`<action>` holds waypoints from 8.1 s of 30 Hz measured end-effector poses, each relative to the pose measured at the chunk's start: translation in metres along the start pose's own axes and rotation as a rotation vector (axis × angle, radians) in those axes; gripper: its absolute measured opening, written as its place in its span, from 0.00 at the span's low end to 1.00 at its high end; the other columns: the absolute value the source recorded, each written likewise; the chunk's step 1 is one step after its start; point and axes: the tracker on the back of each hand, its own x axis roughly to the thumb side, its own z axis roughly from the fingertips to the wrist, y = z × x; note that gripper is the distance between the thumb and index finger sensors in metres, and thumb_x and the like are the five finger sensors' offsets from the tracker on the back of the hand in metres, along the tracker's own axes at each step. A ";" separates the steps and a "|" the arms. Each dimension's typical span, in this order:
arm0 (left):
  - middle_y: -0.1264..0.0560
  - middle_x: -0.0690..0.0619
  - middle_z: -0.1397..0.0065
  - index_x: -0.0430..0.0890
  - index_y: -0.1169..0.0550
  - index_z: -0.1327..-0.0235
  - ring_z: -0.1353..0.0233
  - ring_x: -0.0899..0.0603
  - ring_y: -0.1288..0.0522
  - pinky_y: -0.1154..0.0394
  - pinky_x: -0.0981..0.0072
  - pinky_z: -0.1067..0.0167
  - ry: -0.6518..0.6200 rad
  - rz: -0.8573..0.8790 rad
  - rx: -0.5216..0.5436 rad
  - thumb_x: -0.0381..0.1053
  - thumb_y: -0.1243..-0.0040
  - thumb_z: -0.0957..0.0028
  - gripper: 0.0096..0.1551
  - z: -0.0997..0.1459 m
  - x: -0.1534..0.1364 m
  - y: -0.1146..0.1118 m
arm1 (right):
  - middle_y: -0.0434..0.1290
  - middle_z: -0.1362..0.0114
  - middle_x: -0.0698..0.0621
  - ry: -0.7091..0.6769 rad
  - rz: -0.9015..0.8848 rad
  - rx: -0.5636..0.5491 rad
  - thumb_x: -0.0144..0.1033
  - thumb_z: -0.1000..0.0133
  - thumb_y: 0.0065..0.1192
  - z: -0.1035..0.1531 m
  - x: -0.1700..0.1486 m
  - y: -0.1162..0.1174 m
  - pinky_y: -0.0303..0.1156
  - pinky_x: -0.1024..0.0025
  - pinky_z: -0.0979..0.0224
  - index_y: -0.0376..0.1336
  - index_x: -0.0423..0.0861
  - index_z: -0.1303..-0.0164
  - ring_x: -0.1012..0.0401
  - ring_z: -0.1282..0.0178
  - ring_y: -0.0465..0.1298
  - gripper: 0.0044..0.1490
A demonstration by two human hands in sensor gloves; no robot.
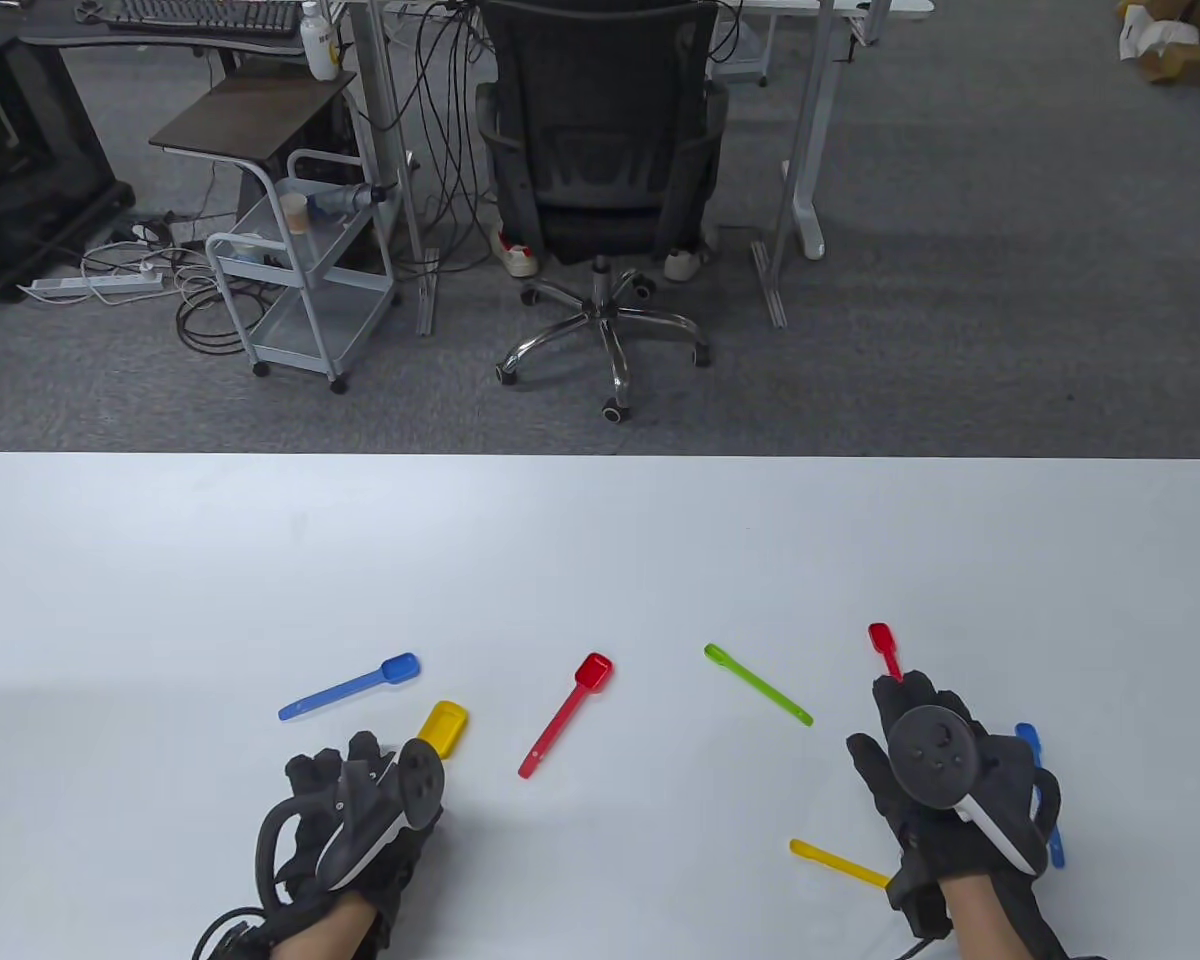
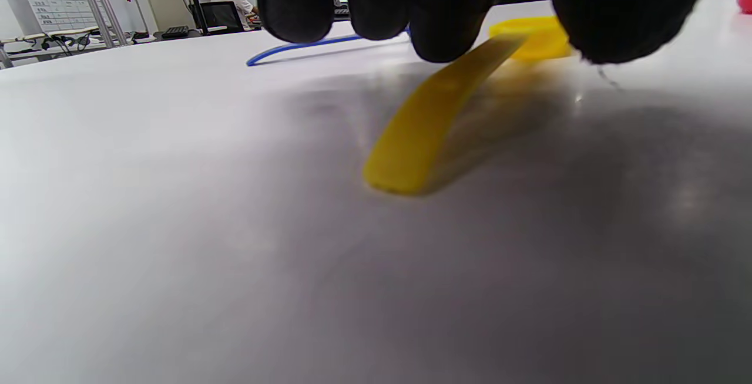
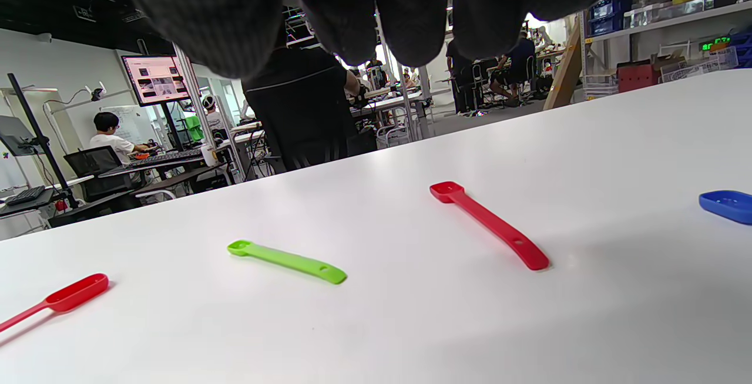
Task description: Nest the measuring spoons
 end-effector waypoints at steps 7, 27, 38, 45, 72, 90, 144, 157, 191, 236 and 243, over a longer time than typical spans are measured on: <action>0.29 0.47 0.17 0.50 0.15 0.42 0.18 0.30 0.27 0.41 0.33 0.21 0.028 -0.019 -0.003 0.66 0.31 0.53 0.31 -0.003 -0.002 -0.002 | 0.61 0.11 0.35 -0.003 0.006 0.000 0.51 0.42 0.58 0.000 0.001 0.000 0.60 0.35 0.24 0.60 0.44 0.18 0.32 0.19 0.63 0.43; 0.28 0.47 0.18 0.47 0.13 0.51 0.19 0.30 0.26 0.41 0.33 0.21 0.032 -0.005 0.037 0.62 0.29 0.53 0.26 0.001 -0.001 0.003 | 0.60 0.11 0.35 -0.006 0.057 0.001 0.52 0.42 0.58 0.002 0.006 0.001 0.59 0.34 0.24 0.59 0.44 0.18 0.31 0.18 0.62 0.43; 0.28 0.47 0.18 0.44 0.12 0.53 0.19 0.30 0.26 0.42 0.32 0.21 0.014 0.038 0.133 0.62 0.28 0.53 0.26 0.019 0.010 0.020 | 0.60 0.11 0.35 -0.007 0.046 0.000 0.51 0.42 0.58 0.002 0.006 0.000 0.59 0.34 0.24 0.59 0.44 0.17 0.31 0.18 0.62 0.43; 0.27 0.47 0.19 0.42 0.11 0.56 0.20 0.30 0.25 0.41 0.32 0.21 -0.006 0.072 0.179 0.61 0.27 0.54 0.26 0.031 0.015 0.033 | 0.60 0.11 0.35 -0.001 0.036 -0.001 0.51 0.42 0.58 0.002 0.004 -0.001 0.59 0.34 0.24 0.59 0.44 0.17 0.31 0.18 0.62 0.43; 0.27 0.45 0.20 0.38 0.10 0.61 0.20 0.29 0.26 0.42 0.32 0.22 -0.072 0.130 0.265 0.61 0.27 0.54 0.26 0.062 0.094 0.069 | 0.60 0.11 0.35 -0.022 0.037 0.006 0.52 0.42 0.58 0.003 0.008 -0.001 0.59 0.34 0.24 0.59 0.45 0.18 0.31 0.18 0.62 0.43; 0.26 0.45 0.21 0.37 0.10 0.65 0.21 0.29 0.25 0.41 0.32 0.23 -0.088 0.062 0.172 0.61 0.27 0.54 0.27 0.058 0.162 0.034 | 0.60 0.11 0.35 -0.011 0.023 0.024 0.52 0.42 0.58 0.002 0.006 -0.002 0.59 0.34 0.24 0.59 0.44 0.18 0.31 0.18 0.62 0.43; 0.32 0.45 0.16 0.51 0.25 0.25 0.17 0.26 0.31 0.46 0.29 0.22 -0.133 0.029 0.127 0.76 0.36 0.59 0.50 0.053 0.159 0.035 | 0.60 0.11 0.35 -0.023 0.038 0.042 0.52 0.42 0.58 0.003 0.010 0.000 0.59 0.34 0.24 0.59 0.44 0.18 0.31 0.18 0.62 0.43; 0.29 0.47 0.17 0.53 0.26 0.25 0.18 0.30 0.27 0.41 0.34 0.20 -0.102 0.076 0.176 0.73 0.33 0.58 0.48 0.029 0.131 0.057 | 0.61 0.11 0.35 -0.025 0.040 0.051 0.52 0.42 0.58 0.002 0.011 0.001 0.59 0.34 0.24 0.59 0.45 0.18 0.31 0.18 0.62 0.43; 0.28 0.49 0.18 0.52 0.13 0.48 0.18 0.32 0.26 0.41 0.34 0.20 0.006 -0.021 0.057 0.62 0.27 0.56 0.26 -0.028 0.133 0.018 | 0.60 0.11 0.35 -0.020 0.046 0.064 0.51 0.42 0.58 0.000 0.011 0.003 0.59 0.34 0.24 0.59 0.44 0.18 0.31 0.18 0.62 0.43; 0.28 0.47 0.19 0.39 0.11 0.56 0.19 0.31 0.26 0.42 0.32 0.21 -0.056 0.013 0.160 0.58 0.24 0.56 0.27 -0.004 0.139 0.042 | 0.61 0.11 0.35 -0.025 0.051 0.059 0.52 0.42 0.58 0.000 0.012 0.005 0.59 0.34 0.24 0.59 0.44 0.18 0.31 0.18 0.62 0.43; 0.28 0.46 0.19 0.38 0.11 0.58 0.20 0.30 0.26 0.42 0.32 0.21 -0.074 0.019 0.181 0.59 0.24 0.57 0.27 0.012 0.145 0.050 | 0.61 0.11 0.35 -0.027 0.052 0.057 0.52 0.42 0.58 0.001 0.012 0.005 0.59 0.34 0.24 0.59 0.45 0.18 0.31 0.18 0.62 0.43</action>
